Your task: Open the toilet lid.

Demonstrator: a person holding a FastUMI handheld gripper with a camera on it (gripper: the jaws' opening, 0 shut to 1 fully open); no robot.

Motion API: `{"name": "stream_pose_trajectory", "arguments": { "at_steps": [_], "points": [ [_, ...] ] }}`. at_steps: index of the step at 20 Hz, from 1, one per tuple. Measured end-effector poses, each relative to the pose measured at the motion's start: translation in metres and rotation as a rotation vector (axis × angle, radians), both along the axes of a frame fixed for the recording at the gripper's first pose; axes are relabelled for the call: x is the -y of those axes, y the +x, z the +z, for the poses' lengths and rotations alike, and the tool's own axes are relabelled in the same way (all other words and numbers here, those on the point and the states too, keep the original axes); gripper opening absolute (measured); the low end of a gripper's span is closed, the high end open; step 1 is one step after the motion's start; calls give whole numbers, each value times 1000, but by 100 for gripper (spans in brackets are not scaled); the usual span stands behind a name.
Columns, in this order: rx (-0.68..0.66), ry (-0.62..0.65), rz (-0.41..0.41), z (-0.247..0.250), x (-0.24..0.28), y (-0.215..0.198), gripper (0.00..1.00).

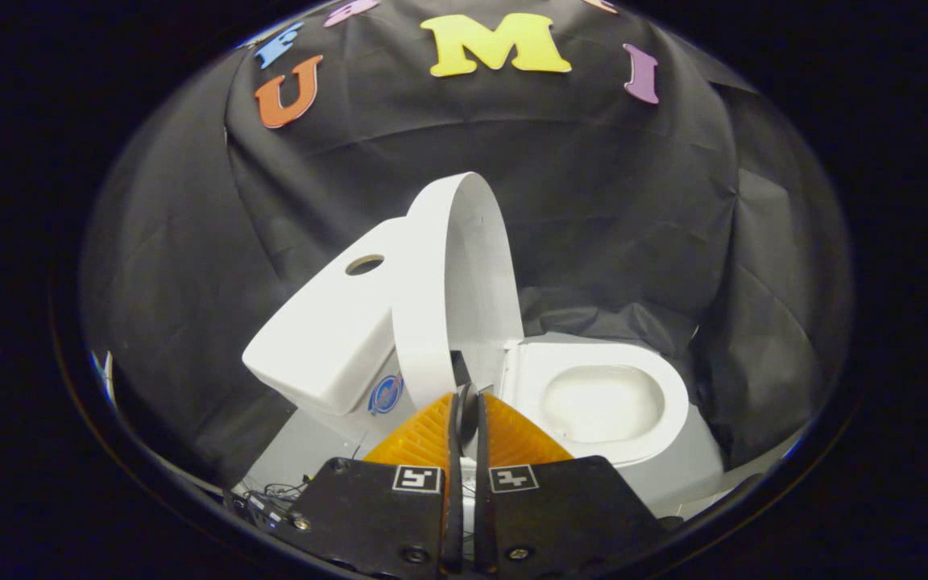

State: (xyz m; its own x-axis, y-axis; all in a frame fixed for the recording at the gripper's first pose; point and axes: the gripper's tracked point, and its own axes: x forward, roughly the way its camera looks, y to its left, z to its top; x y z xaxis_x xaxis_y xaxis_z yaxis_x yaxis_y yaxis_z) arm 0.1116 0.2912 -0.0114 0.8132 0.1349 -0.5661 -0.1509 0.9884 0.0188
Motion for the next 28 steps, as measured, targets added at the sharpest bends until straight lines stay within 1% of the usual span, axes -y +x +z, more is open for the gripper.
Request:
{"name": "stream_pose_trajectory", "arguments": {
  "at_steps": [2,4,13,15,16,18,20,22,25,27,28],
  "points": [
    [-1,-24,16,-2,-7,1,9],
    [-2,-46,11,-1,-9,1,9],
    [-3,-78,15,-1,-11,0,9],
    [15,-77,32,0,-11,-1,11],
    [33,-65,52,4,-12,-2,14],
    [111,-17,100,26,-24,-3,23],
    [235,4,122,66,-21,0,47],
    [351,17,114,102,-7,-6,72],
    [492,53,110,143,20,-21,72],
    [562,40,76,159,53,-27,86],
    [589,26,47,166,73,-29,94]
  ]
}}
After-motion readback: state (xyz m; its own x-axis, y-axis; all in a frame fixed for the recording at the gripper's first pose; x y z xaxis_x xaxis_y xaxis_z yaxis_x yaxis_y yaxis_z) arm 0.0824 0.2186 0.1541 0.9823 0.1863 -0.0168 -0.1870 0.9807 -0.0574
